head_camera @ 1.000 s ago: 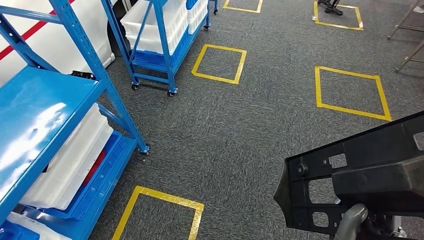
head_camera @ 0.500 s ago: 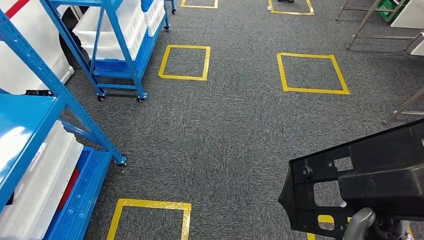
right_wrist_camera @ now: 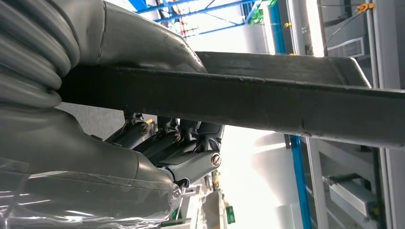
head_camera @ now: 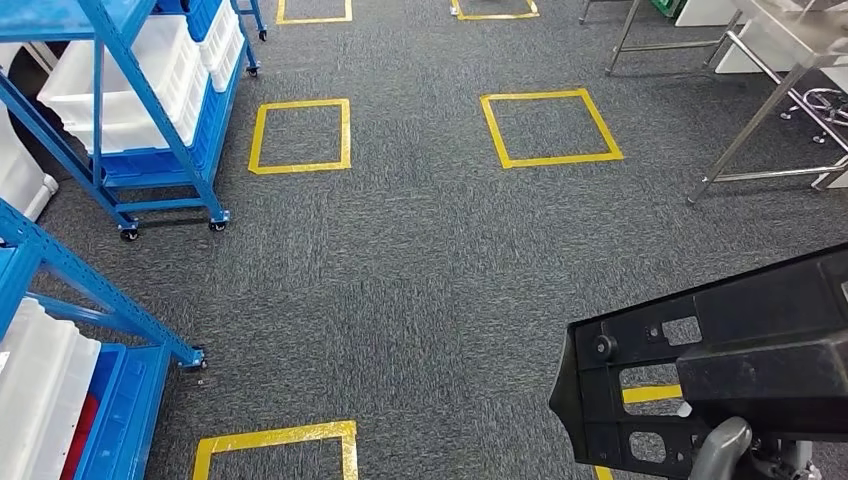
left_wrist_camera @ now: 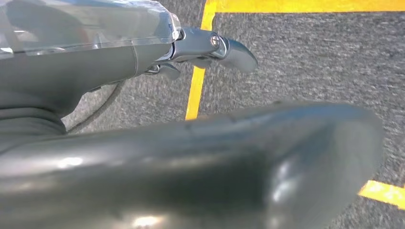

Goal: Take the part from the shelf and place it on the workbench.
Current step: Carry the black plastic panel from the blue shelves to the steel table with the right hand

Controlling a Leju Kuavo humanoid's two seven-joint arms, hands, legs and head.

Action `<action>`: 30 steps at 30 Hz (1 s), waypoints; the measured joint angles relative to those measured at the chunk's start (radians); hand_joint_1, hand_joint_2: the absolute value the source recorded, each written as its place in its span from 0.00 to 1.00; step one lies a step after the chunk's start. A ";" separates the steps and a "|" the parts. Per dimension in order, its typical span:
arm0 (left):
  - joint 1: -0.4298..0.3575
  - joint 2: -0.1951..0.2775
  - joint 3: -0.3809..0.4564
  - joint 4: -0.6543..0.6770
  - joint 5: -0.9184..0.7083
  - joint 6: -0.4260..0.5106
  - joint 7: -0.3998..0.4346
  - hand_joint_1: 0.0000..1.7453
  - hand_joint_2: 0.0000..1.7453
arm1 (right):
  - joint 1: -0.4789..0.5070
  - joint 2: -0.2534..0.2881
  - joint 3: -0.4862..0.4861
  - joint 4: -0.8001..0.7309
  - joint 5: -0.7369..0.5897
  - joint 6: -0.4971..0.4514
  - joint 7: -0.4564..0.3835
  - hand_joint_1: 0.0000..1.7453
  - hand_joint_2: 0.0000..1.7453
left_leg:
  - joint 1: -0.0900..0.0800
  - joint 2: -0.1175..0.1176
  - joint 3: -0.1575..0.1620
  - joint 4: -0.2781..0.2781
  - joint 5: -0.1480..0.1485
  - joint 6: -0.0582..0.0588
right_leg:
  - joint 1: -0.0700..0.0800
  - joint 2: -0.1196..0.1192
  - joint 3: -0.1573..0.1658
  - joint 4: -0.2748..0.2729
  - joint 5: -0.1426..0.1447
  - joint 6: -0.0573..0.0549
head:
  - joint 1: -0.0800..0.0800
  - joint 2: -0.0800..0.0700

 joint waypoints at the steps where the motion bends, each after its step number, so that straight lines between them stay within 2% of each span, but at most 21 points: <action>1: 0.000 -0.001 0.001 0.000 0.001 0.000 0.000 0.00 0.00 | 0.001 0.000 -0.002 0.000 0.000 0.001 0.000 1.00 1.00 | -0.001 0.012 0.001 -0.002 0.003 0.007 | -0.002 0.002 -0.003 0.001 0.001 0.006 | 0.000 0.000; 3: -0.001 -0.002 0.003 0.000 0.002 0.000 0.000 0.00 0.00 | 0.001 0.001 -0.006 0.001 -0.002 0.002 0.000 1.00 1.00 | -0.001 0.036 0.003 -0.010 0.010 0.020 | -0.001 -0.041 -0.020 0.032 -0.020 0.014 | 0.003 0.000; 5: 0.001 -0.003 0.006 0.000 0.003 0.000 0.000 0.00 0.00 | 0.000 0.001 -0.008 0.003 -0.004 0.005 -0.001 1.00 1.00 | -0.003 0.062 0.002 -0.015 0.013 0.028 | 0.001 -0.103 -0.068 0.133 -0.079 0.019 | 0.006 0.000; 7: 0.004 -0.004 0.009 0.000 0.003 0.001 0.000 0.00 0.00 | 0.000 0.001 -0.008 0.007 -0.005 0.006 0.000 1.00 1.00 | -0.007 0.091 -0.001 -0.014 0.013 0.031 | -0.001 -0.119 -0.125 0.250 -0.130 0.023 | 0.007 0.000; 8: 0.005 -0.004 0.010 0.000 0.002 0.001 0.000 0.00 0.00 | 0.000 0.001 -0.009 0.009 -0.005 0.007 0.000 1.00 1.00 | -0.009 0.105 -0.001 -0.014 0.012 0.031 | -0.001 -0.121 -0.136 0.272 -0.131 0.023 | 0.007 0.000; 9: 0.005 -0.004 0.011 0.000 0.001 0.002 0.000 0.00 0.00 | 0.000 0.001 -0.009 0.011 -0.005 0.007 0.000 1.00 1.00 | -0.011 0.119 0.000 -0.014 0.010 0.031 | -0.002 -0.124 -0.125 0.256 -0.113 0.022 | 0.007 0.000; 10: 0.004 -0.005 0.011 0.000 0.000 0.003 0.000 0.00 0.00 | 0.001 0.001 -0.010 0.012 -0.005 0.007 0.000 1.00 1.00 | -0.012 0.130 0.002 -0.014 0.009 0.031 | -0.001 -0.132 -0.094 0.201 -0.081 0.018 | 0.007 0.000; 12: 0.002 -0.005 0.011 0.000 -0.003 0.004 -0.001 0.00 0.00 | 0.001 0.001 -0.010 0.013 -0.003 0.006 0.000 1.00 1.00 | -0.015 0.150 0.009 -0.015 0.004 0.026 | 0.008 -0.179 -0.016 0.059 -0.029 0.005 | 0.006 0.000; 14: 0.002 -0.007 0.011 0.000 -0.004 0.005 -0.005 0.00 0.00 | 0.001 0.002 -0.011 0.013 -0.001 0.005 0.000 1.00 1.00 | -0.016 0.167 0.016 -0.016 0.000 0.018 | 0.019 -0.210 0.019 -0.008 -0.016 -0.008 | 0.007 0.000; 16: 0.000 -0.007 0.011 0.000 0.003 0.006 -0.018 0.00 0.00 | 0.003 0.002 -0.012 0.012 0.000 0.014 -0.001 1.00 1.00 | -0.016 0.186 0.022 -0.019 -0.003 0.009 | 0.021 -0.189 0.020 -0.015 -0.013 -0.016 | 0.008 0.000; 17: -0.003 -0.006 0.012 0.000 0.009 0.005 -0.027 0.00 0.00 | 0.004 0.003 -0.013 0.013 0.001 0.023 -0.001 1.00 1.00 | -0.016 0.182 0.024 -0.016 -0.008 0.003 | 0.018 -0.177 0.022 -0.021 -0.008 -0.020 | 0.008 0.000; 19: -0.011 -0.002 0.016 0.000 0.022 0.000 -0.039 0.00 0.00 | 0.000 0.004 -0.014 0.015 0.003 0.040 -0.001 1.00 1.00 | -0.014 0.137 0.004 0.038 -0.046 -0.005 | 0.009 -0.153 0.028 -0.034 0.000 -0.030 | 0.006 0.000; 20: -0.014 0.001 0.018 0.000 0.026 -0.003 -0.040 0.00 0.00 | -0.003 0.004 -0.014 0.017 0.004 0.043 -0.001 1.00 1.00 | -0.011 0.106 -0.022 0.095 -0.077 -0.007 | 0.008 -0.142 0.027 -0.036 0.002 -0.033 | 0.005 0.000; 21: -0.015 0.003 0.020 0.000 0.028 -0.005 -0.039 0.00 0.00 | -0.005 0.004 -0.014 0.020 0.004 0.044 -0.001 1.00 1.00 | -0.009 0.087 -0.054 0.163 -0.110 -0.009 | 0.007 -0.129 0.026 -0.036 0.002 -0.035 | 0.004 0.000; 22: -0.015 0.005 0.021 0.000 0.028 -0.005 -0.038 0.00 0.00 | -0.006 0.004 -0.015 0.023 0.004 0.044 0.000 1.00 1.00 | -0.009 0.078 -0.083 0.221 -0.131 -0.011 | 0.007 -0.114 0.026 -0.034 0.001 -0.036 | 0.004 0.000; 23: -0.015 0.006 0.021 0.000 0.028 -0.005 -0.037 0.00 0.00 | -0.006 0.004 -0.015 0.026 0.004 0.045 0.000 1.00 1.00 | -0.008 0.076 -0.100 0.252 -0.133 -0.012 | 0.007 -0.099 0.025 -0.032 0.001 -0.036 | 0.004 0.000; 24: -0.015 0.007 0.022 0.000 0.027 -0.005 -0.036 0.00 0.00 | -0.006 0.004 -0.016 0.028 0.005 0.045 0.000 1.00 1.00 | -0.008 0.075 -0.100 0.246 -0.115 -0.012 | 0.007 -0.084 0.025 -0.029 0.000 -0.035 | 0.004 0.000; 25: -0.016 0.008 0.022 0.000 0.025 -0.003 -0.036 0.00 0.00 | -0.006 0.004 -0.017 0.030 0.005 0.046 0.000 1.00 1.00 | -0.007 0.071 -0.082 0.200 -0.079 -0.012 | 0.006 -0.069 0.026 -0.024 -0.001 -0.033 | 0.004 0.000; 27: -0.017 0.011 0.022 0.000 0.019 0.002 -0.044 0.00 0.00 | -0.006 0.004 -0.020 0.031 0.008 0.049 0.000 1.00 1.00 | -0.004 0.037 -0.027 0.068 -0.014 -0.011 | 0.005 -0.043 0.023 -0.012 -0.007 -0.025 | 0.005 0.000; 28: -0.018 0.012 0.021 0.000 0.016 0.006 -0.051 0.00 0.00 | -0.006 0.004 -0.021 0.031 0.010 0.050 0.000 1.00 1.00 | -0.003 0.019 -0.008 0.022 0.001 -0.009 | 0.005 -0.032 0.020 -0.006 -0.010 -0.019 | 0.005 0.000; 30: -0.020 0.013 0.021 0.000 0.014 0.012 -0.063 0.00 0.00 | -0.006 0.004 -0.023 0.032 0.013 0.053 0.000 1.00 1.00 | -0.006 0.006 0.003 -0.003 -0.001 -0.002 | 0.004 -0.014 0.013 -0.002 -0.010 -0.007 | 0.005 0.000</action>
